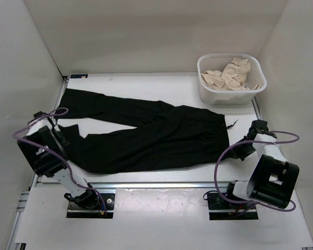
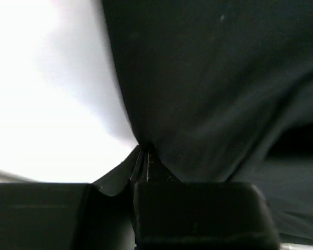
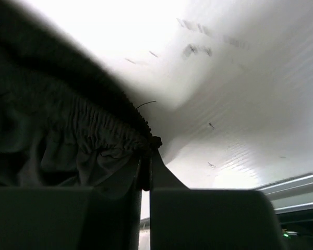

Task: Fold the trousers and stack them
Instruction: Flatten the trousers out

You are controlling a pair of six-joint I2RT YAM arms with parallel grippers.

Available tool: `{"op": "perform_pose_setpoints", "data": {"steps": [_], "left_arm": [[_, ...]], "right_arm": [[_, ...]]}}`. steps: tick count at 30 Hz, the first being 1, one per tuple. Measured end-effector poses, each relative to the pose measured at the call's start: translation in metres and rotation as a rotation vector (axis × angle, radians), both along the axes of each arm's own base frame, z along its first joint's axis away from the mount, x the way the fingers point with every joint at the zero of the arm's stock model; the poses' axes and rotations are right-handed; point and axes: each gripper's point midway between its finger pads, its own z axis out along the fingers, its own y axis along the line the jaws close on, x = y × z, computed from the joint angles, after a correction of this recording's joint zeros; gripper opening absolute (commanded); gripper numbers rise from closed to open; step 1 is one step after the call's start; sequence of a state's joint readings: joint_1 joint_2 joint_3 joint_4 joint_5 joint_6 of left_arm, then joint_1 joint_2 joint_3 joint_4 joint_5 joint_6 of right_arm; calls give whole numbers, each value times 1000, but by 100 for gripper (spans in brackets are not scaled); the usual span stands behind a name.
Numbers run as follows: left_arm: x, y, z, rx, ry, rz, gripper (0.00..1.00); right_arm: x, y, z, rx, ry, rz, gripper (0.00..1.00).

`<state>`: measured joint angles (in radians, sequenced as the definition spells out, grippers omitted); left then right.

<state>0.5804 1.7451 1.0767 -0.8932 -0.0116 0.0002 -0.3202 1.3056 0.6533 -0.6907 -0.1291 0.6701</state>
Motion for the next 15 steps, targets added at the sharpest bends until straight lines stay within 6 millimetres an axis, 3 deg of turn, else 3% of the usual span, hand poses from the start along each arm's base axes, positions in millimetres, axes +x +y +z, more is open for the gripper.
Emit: {"op": "perform_pose_setpoints", "data": {"steps": [2, 5, 8, 9, 10, 12, 15], "left_arm": [[-5, 23, 20, 91, -31, 48, 14], [0, 55, 74, 246, -127, 105, 14], [22, 55, 127, 339, -233, 67, 14], [30, 47, 137, 354, -253, 33, 19], [37, 39, 140, 363, -257, -3, 21], [44, 21, 126, 344, -216, -77, 22], [47, -6, 76, 260, -55, -187, 20]], "right_arm": [[15, -11, 19, -48, -58, 11, 0], [33, -18, 49, -86, -153, 37, 0], [36, -16, 63, -88, -194, 56, 0], [35, -16, 63, -89, -192, 60, 0], [34, -16, 63, -89, -189, 62, 0], [33, -17, 62, -96, -182, 63, 0], [33, -18, 61, -97, -181, 63, 0]]}}
